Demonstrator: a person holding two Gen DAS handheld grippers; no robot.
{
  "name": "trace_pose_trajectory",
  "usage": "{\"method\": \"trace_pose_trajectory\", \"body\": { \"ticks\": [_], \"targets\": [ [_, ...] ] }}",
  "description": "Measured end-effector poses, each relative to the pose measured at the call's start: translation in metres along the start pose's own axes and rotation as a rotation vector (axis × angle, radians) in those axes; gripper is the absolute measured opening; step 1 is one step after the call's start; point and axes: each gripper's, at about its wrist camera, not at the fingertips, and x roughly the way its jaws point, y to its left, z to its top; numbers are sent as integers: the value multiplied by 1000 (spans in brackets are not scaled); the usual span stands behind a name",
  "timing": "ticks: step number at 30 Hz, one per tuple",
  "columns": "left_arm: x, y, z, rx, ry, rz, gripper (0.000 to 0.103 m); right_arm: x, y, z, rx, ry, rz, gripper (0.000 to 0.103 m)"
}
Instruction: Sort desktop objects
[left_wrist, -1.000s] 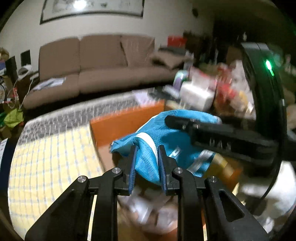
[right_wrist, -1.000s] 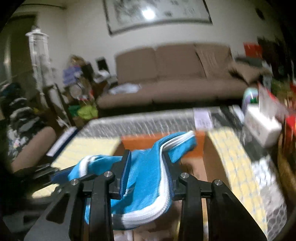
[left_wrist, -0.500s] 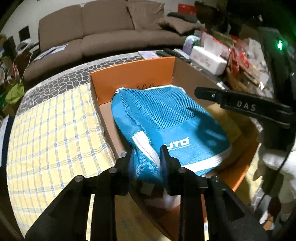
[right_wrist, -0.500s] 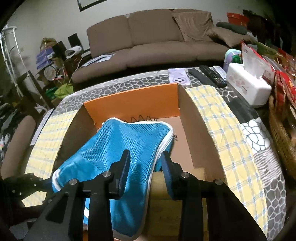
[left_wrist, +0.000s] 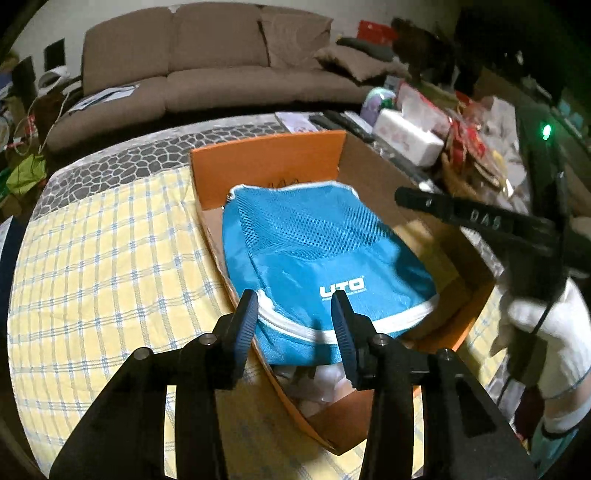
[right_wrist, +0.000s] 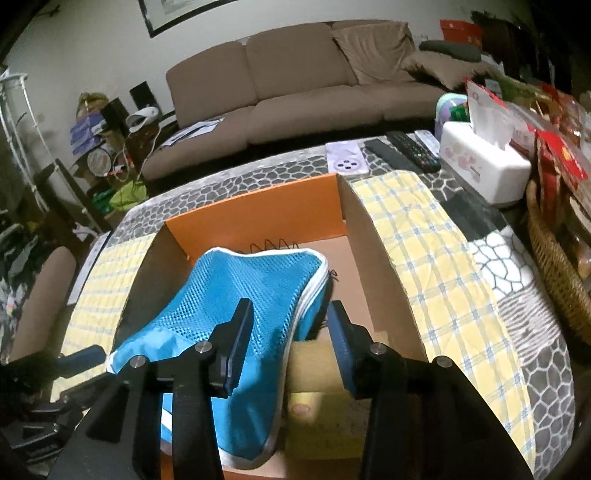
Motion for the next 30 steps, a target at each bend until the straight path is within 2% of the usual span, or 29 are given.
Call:
{"method": "trace_pose_trajectory", "body": {
  "ticks": [2, 3, 5, 7, 16, 20, 22, 27, 30],
  "targets": [
    [3, -5, -1, 25, 8, 14, 27, -3, -2, -1, 5, 6, 19, 43],
    [3, -8, -1, 35, 10, 20, 27, -4, -5, -1, 19, 13, 46, 43],
    [3, -10, -1, 40, 11, 5, 17, -4, -8, -3, 51, 29, 95, 43],
    [3, -13, -2, 47, 12, -3, 17, 1, -13, -4, 97, 50, 157, 45],
    [22, -21, -13, 55, 75, -33, 17, 22, 11, -6, 68, 110, 198, 45],
    [24, -25, -16, 55, 82, -50, 17, 31, 21, -4, 97, 124, 257, 46],
    [25, -29, -18, 69, 77, -35, 17, 35, 23, -2, 123, 129, 293, 47],
    [27, -39, -22, 107, 62, -36, 18, 33, 25, 3, 143, 113, 280, 47],
    [24, -39, -22, 98, 55, -39, 26, 25, 26, 4, 116, 97, 238, 54]
  ]
}}
